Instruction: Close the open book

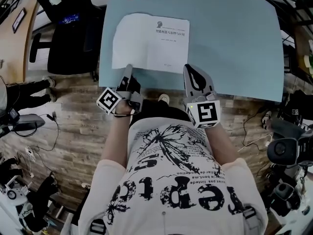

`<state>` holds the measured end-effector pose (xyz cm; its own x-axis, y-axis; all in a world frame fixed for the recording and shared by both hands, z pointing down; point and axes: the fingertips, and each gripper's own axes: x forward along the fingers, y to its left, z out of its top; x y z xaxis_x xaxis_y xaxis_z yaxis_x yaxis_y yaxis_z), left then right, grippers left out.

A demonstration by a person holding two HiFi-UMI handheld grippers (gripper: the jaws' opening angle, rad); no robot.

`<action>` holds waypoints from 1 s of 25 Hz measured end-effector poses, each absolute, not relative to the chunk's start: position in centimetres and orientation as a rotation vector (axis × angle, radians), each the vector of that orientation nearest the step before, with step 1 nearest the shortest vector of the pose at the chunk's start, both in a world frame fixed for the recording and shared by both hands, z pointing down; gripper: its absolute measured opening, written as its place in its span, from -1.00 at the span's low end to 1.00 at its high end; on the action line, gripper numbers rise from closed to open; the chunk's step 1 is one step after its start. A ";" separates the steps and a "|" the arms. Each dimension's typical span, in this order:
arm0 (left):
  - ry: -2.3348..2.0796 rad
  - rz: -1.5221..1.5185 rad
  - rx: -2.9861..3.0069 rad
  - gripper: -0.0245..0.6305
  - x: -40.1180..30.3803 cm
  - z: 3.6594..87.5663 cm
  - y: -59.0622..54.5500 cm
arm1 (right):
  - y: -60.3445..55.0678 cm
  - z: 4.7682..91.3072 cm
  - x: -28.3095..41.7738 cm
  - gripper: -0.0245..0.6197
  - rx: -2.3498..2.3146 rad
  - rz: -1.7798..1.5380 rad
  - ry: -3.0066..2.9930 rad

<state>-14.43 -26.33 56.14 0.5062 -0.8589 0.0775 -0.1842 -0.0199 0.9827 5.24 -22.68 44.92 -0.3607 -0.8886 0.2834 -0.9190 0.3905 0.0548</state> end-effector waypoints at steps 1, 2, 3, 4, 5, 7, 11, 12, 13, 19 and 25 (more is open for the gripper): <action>-0.928 -0.684 1.547 -0.87 -14.0 55.7 -26.3 | -22.7 44.8 5.2 -0.90 1.594 0.161 -2.388; -0.922 -0.673 1.575 -0.87 -13.7 55.4 -26.2 | -22.6 44.7 5.3 -0.89 1.597 0.158 -2.390; -0.929 -0.649 1.611 -0.87 -13.4 55.1 -26.2 | -22.6 44.6 5.4 -0.90 1.600 0.158 -2.392; -0.948 -0.611 1.650 -0.87 -13.2 55.0 -26.0 | -22.6 44.5 5.6 -0.89 1.604 0.158 -2.393; -0.965 -0.575 1.677 -0.87 -12.8 55.0 -25.9 | -22.5 44.4 5.7 -0.90 1.608 0.158 -2.393; -0.987 -0.504 1.737 -0.86 -12.0 54.7 -25.6 | -22.4 44.3 6.2 -0.90 1.620 0.161 -2.391; -0.970 -0.405 1.876 -0.86 -10.0 53.6 -25.5 | -22.4 43.7 7.2 -0.89 1.659 0.171 -2.392; -0.961 -0.383 1.894 -0.87 -9.3 53.5 -25.2 | -22.3 43.6 7.5 -0.89 1.665 0.172 -2.393; -0.960 -0.353 1.915 -0.87 -8.7 53.5 -25.0 | -22.2 43.5 7.9 -0.90 1.672 0.172 -2.392; -0.971 -0.162 2.062 -0.87 -5.5 53.7 -24.7 | -22.2 43.5 10.0 -0.90 1.727 0.193 -2.379; -1.000 0.072 2.172 -0.87 -3.0 55.1 -24.1 | -22.1 43.6 11.8 -0.90 1.782 0.217 -2.356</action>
<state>-2.97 -24.05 55.07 0.6957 -0.6369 0.3323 -0.6779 -0.4291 0.5969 11.82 -22.08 43.62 -0.2659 -0.9364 0.2292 -0.9625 0.2713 -0.0083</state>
